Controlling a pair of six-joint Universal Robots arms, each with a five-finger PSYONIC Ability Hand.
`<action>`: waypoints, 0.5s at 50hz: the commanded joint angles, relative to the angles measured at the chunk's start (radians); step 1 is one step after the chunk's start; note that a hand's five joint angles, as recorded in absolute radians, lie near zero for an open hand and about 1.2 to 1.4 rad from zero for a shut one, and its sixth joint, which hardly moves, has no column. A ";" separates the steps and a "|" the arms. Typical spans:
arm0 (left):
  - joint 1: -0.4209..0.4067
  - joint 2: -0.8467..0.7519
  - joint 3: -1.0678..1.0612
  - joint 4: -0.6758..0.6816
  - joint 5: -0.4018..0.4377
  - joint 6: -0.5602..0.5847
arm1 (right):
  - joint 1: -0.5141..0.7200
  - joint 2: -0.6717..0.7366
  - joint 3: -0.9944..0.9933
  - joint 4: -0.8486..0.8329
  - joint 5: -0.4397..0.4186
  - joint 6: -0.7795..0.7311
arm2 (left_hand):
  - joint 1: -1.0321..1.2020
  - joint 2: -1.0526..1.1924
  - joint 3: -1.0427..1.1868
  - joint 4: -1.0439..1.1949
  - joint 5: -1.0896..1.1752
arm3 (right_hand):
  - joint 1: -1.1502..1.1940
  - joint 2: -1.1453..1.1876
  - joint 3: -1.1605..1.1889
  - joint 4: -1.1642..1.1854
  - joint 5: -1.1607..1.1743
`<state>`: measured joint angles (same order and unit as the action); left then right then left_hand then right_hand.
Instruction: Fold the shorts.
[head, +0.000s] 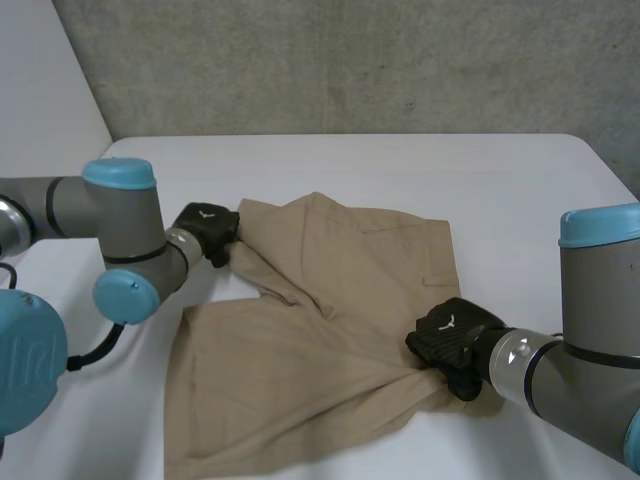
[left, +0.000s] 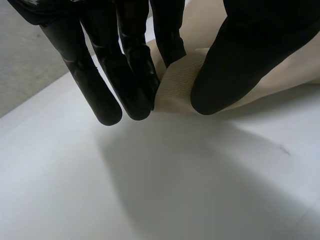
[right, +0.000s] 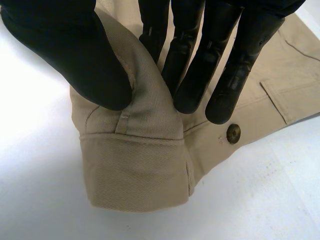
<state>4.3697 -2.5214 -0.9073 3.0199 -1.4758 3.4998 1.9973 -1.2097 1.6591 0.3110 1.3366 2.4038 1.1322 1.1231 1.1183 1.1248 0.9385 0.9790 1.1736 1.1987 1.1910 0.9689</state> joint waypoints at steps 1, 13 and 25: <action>0.024 0.105 -0.122 0.022 -0.185 0.008 | -0.003 -0.004 -0.007 -0.010 0.003 0.035 | 0.264 0.273 0.278 0.271 0.283 | 0.417 0.223 0.198 0.205 0.253; 0.025 0.239 -0.294 0.036 -0.212 0.021 | 0.003 0.002 -0.016 -0.016 0.009 0.037 | -0.398 -0.388 -0.384 -0.390 -0.378 | 0.417 0.223 0.198 0.205 0.253; -0.015 0.248 -0.269 0.079 -0.209 0.016 | 0.000 -0.007 -0.010 -0.016 0.007 0.049 | -0.522 -0.513 -0.508 -0.515 -0.503 | 0.417 0.223 0.198 0.205 0.253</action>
<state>4.3767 -2.2559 -1.2020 3.0876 -1.6880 3.5181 2.0005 -1.2111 1.6450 0.2944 1.3452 2.4475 0.5550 0.5562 0.5573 0.5524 0.3721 0.9790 1.1736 1.1988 1.1910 0.9689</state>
